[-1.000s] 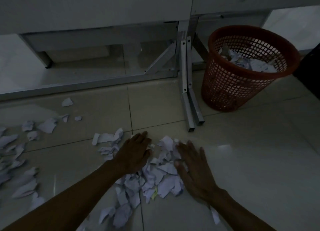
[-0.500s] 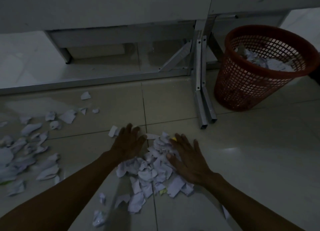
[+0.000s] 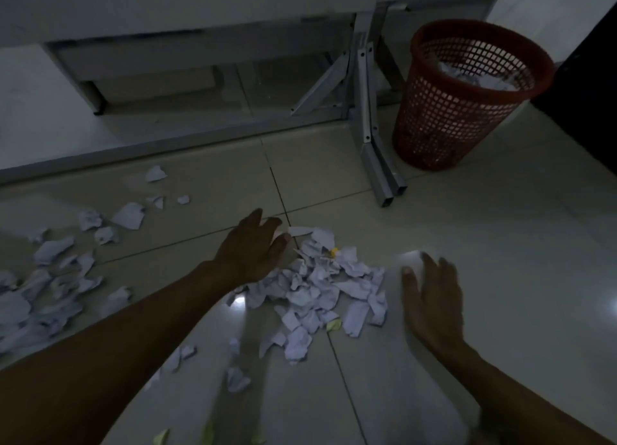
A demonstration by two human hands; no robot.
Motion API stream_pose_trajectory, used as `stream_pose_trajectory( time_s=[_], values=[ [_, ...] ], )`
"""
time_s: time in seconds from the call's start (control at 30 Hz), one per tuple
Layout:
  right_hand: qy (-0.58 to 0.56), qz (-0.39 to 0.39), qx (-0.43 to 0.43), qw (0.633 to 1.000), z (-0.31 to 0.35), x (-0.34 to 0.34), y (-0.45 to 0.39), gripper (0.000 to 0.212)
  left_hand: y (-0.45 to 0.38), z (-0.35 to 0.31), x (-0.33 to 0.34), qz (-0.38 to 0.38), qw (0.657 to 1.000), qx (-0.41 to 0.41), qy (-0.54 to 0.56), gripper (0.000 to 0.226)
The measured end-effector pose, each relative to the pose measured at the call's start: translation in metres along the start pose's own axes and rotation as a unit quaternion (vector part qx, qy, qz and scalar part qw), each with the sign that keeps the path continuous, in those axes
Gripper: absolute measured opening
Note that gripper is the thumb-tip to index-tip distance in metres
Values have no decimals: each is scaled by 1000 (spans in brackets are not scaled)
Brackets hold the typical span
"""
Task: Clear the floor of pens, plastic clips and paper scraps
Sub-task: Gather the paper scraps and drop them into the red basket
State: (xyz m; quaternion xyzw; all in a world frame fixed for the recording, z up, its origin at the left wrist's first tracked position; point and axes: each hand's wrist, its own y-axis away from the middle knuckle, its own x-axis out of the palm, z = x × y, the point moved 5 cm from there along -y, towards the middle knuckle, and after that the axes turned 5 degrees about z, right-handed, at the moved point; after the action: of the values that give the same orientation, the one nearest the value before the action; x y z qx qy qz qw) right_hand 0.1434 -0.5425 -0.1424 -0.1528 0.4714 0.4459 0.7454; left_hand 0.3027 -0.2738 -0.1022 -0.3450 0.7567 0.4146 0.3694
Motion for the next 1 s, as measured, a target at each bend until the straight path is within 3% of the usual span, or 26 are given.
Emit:
stream_pose_trajectory(
  time_s=[0.07,0.13,0.23,0.33,0.4,0.47,0.57,0.67,0.77,0.9,1.0],
  values=[
    [-1,47,140,989,-16,14,23,71,6,3,-5,5,1000,14,10,54],
    [19,64,160,985,-13,33,45,78,11,5,-6,10,999,26,27,54],
    [37,49,94,994,9,61,65,88,22,12,-4,17,998,38,44,53],
    [45,95,-47,993,36,82,75,96,33,26,3,19,997,33,65,56],
    [28,144,-147,978,52,90,81,89,37,32,6,3,997,36,67,52],
    [-17,139,-206,968,62,87,82,86,38,38,8,-18,997,38,65,48],
    [-39,53,-203,977,66,70,64,91,31,48,11,-50,996,20,68,52],
    [5,122,-146,982,70,72,39,104,26,49,31,-19,999,-2,38,56],
    [59,187,-213,957,82,85,32,103,25,45,55,22,1000,1,1,59],
    [-38,107,-301,947,103,69,16,90,29,38,62,3,1000,17,-1,71],
    [-17,106,-325,940,120,60,-21,104,39,39,58,-13,999,21,47,73]
  ],
)
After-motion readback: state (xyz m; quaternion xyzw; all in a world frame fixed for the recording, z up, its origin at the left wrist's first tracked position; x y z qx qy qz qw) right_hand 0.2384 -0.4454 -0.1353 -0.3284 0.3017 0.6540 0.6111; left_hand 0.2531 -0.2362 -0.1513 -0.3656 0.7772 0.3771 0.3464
